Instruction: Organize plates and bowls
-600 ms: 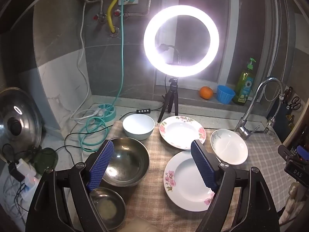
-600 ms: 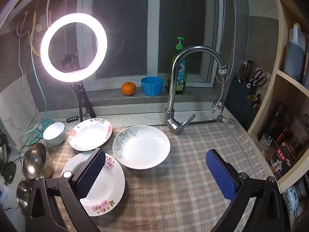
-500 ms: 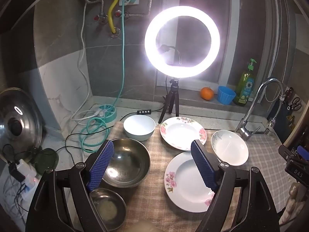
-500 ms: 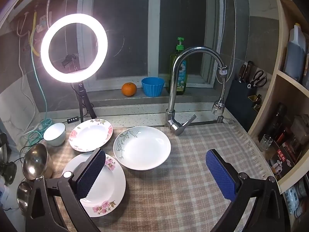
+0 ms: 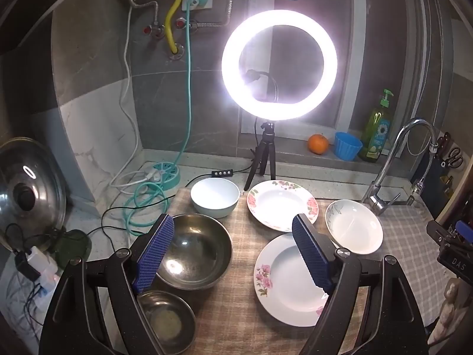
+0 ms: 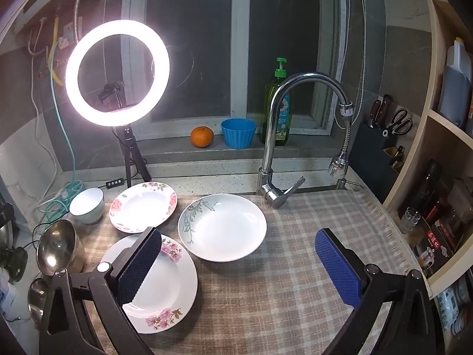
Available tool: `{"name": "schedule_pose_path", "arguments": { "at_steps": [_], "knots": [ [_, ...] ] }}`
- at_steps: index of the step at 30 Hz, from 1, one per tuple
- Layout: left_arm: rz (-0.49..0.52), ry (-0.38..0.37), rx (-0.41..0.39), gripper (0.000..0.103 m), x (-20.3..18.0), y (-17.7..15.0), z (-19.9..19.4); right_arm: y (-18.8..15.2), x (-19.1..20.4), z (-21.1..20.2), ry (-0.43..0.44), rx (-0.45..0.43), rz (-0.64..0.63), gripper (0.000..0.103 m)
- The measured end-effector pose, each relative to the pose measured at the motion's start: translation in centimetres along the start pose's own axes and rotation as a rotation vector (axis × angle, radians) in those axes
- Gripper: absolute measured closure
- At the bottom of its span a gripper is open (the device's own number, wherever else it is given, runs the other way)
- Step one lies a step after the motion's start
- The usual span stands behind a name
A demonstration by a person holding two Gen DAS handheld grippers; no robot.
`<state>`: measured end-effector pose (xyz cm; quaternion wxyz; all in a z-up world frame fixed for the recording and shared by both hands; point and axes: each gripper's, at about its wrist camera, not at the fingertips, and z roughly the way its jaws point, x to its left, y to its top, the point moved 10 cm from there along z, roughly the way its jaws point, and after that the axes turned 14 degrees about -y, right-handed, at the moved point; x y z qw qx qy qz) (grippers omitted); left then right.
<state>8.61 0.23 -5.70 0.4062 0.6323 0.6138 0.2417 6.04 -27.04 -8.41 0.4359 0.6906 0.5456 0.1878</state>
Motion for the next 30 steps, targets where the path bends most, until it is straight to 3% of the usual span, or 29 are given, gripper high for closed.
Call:
{"name": "schedule_pose_path", "arguments": {
  "at_steps": [30],
  "knots": [
    [0.001,-0.001,-0.013,0.021,0.18,0.1,-0.39,-0.47,0.05,0.05,0.003,0.011,0.003,0.0]
  ]
}}
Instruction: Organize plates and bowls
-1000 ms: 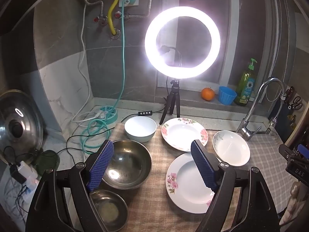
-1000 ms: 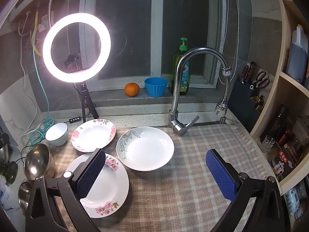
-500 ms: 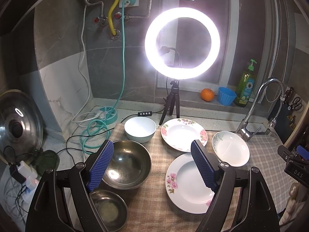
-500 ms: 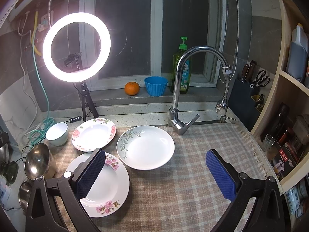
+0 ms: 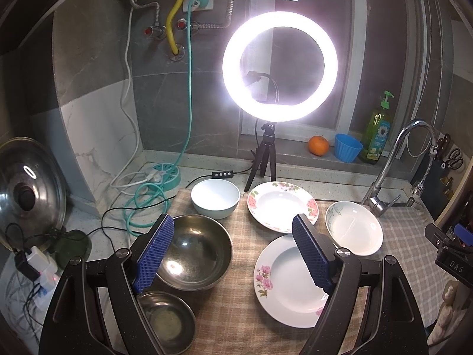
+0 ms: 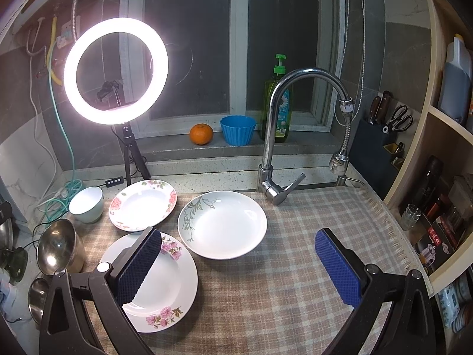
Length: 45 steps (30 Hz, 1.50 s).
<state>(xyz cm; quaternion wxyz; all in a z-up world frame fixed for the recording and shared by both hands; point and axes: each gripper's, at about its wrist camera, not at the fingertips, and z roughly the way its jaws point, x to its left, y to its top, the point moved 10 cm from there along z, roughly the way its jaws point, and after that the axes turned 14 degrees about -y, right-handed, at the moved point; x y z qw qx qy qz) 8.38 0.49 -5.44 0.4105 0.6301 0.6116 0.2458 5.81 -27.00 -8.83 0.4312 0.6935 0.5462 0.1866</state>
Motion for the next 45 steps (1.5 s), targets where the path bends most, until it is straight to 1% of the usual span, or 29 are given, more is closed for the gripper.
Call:
{"name": "schedule_pose_path", "arguments": {
  "at_steps": [23,45],
  "knots": [
    [0.0,-0.001,-0.001,0.021,0.1,0.06,0.01,-0.04,-0.08,0.08,0.001,-0.001,0.0,0.0],
    [0.001,-0.003,0.005,0.021,-0.05,0.12,0.55,-0.39,-0.09,0.73,0.0,0.015,0.006,0.0]
  ]
}}
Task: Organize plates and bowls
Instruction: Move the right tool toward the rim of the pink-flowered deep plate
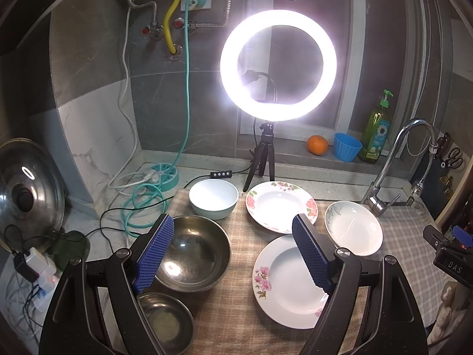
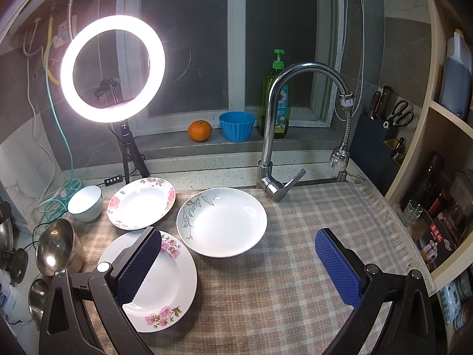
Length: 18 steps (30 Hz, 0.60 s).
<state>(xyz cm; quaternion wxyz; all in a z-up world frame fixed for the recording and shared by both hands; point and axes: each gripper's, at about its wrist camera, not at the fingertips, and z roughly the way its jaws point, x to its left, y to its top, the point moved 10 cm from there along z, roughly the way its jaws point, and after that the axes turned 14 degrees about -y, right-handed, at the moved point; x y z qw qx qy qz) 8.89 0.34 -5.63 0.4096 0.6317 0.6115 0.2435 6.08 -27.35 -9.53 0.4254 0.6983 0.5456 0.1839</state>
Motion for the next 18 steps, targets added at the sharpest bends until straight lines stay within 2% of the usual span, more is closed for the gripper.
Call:
{"name": "schedule_pose_path", "arguments": {
  "at_steps": [8,18],
  "knots": [
    [0.001,0.001,0.01,0.021,-0.1,-0.4,0.3,-0.5,0.1,0.4,0.002,0.014,-0.006,0.0],
    [-0.013,-0.019,0.062,0.021,-0.4,-2.2,1.5,-1.5,0.8,1.3,0.055,0.062,-0.025,0.0]
  ]
}}
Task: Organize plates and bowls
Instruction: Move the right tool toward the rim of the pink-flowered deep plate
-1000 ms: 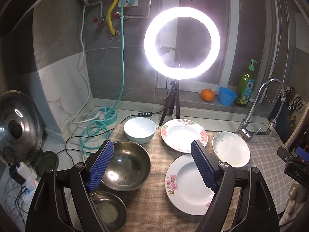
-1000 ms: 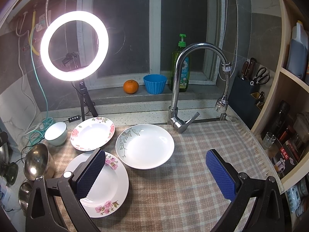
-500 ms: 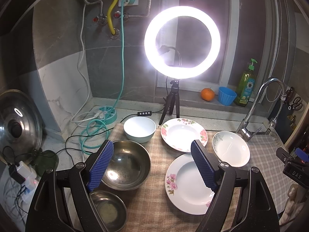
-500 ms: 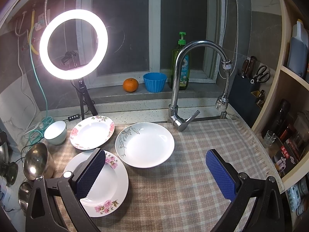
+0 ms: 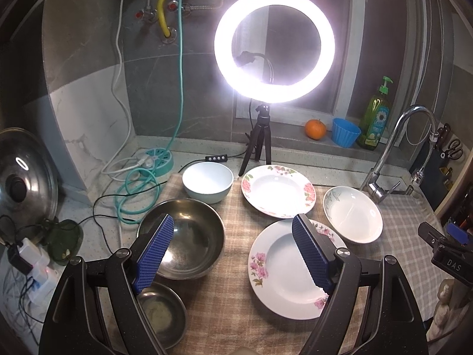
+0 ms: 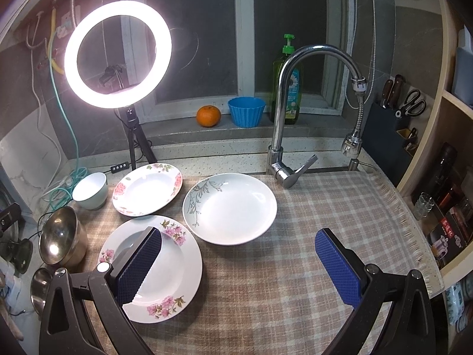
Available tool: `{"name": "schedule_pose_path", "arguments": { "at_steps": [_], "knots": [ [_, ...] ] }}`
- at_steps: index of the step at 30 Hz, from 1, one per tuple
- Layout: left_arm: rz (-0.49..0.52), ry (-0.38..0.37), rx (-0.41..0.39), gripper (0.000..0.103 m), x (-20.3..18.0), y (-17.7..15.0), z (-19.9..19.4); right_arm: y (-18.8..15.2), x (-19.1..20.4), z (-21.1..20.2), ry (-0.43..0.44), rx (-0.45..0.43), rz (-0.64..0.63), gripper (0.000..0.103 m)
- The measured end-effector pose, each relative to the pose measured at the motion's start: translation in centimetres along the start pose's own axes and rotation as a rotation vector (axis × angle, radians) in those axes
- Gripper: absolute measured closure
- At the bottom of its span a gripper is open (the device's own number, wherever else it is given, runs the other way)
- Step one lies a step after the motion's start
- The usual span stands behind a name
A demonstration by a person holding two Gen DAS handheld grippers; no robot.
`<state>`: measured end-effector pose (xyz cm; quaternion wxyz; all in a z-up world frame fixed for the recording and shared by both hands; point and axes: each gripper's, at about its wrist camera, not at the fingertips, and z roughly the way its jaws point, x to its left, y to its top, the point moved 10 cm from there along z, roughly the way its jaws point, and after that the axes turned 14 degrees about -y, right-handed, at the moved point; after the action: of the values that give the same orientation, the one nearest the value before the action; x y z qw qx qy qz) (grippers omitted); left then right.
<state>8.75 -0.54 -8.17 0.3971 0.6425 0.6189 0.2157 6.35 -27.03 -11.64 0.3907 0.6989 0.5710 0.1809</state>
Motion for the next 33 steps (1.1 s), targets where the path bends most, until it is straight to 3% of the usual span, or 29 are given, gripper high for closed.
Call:
{"name": "schedule_pose_path", "arguments": {
  "at_steps": [19,22,25,30,33],
  "knots": [
    [-0.01,-0.029,0.083,0.021,-0.5,-2.4,2.1,-2.3,1.7,2.5,0.097,0.107,-0.03,0.001],
    [-0.015,-0.036,0.107,0.021,-0.7,-3.2,2.7,-3.1,2.3,3.0,0.128,0.141,-0.031,0.006],
    [-0.028,-0.049,0.136,0.021,-0.7,-4.0,3.4,-3.8,2.8,3.6,0.153,0.172,-0.043,0.018],
    [-0.054,-0.08,0.197,0.033,-0.7,-5.6,4.7,-5.1,3.6,4.4,0.198,0.226,-0.045,0.033],
    [-0.087,-0.113,0.242,0.046,-0.7,-6.6,5.6,-5.8,4.0,5.1,0.242,0.276,-0.022,0.042]
  ]
}}
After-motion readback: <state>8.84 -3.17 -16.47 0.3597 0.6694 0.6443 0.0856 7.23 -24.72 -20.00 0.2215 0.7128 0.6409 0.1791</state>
